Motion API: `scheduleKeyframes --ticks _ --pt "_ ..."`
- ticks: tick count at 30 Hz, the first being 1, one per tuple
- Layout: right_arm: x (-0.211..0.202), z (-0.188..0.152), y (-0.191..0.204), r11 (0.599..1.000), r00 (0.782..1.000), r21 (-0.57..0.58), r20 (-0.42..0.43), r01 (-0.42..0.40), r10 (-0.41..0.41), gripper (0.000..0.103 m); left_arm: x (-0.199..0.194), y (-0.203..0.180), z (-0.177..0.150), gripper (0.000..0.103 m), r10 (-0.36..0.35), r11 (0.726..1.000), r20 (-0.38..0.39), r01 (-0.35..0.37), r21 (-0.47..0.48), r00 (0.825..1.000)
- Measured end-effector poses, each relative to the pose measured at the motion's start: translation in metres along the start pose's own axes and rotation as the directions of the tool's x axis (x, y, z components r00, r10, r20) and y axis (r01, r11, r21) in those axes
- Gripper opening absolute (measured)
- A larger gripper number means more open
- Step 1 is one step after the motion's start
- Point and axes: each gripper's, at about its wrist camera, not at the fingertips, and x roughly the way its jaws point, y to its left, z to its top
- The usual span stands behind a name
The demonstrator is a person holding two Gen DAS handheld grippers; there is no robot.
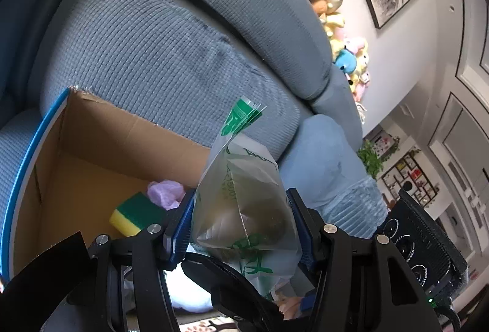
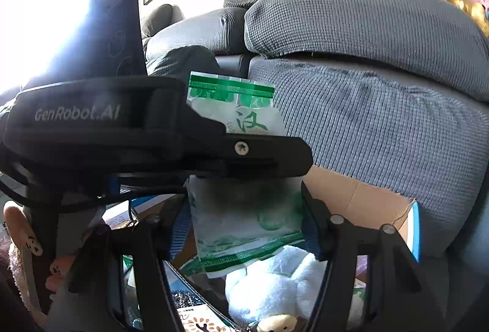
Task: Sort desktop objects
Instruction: 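Lower the held bag with both grippers into the blue box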
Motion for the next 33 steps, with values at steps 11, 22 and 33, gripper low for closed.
scheduleKeyframes --ticks 11,22,33 --pt "0.010 -0.016 -0.017 0.998 0.999 0.070 -0.035 -0.003 0.005 0.062 0.019 0.004 -0.009 0.058 0.064 0.998 -0.022 -0.063 0.024 0.998" --pt "0.014 -0.032 -0.031 0.988 0.997 0.156 -0.071 -0.020 0.031 0.062 0.032 0.011 -0.016 0.058 0.098 0.995 -0.056 -0.097 0.022 0.994" --pt "0.024 -0.035 -0.033 0.986 0.994 0.164 -0.104 0.001 0.016 0.062 0.043 0.020 -0.018 0.058 0.126 0.992 -0.085 -0.125 0.010 0.988"
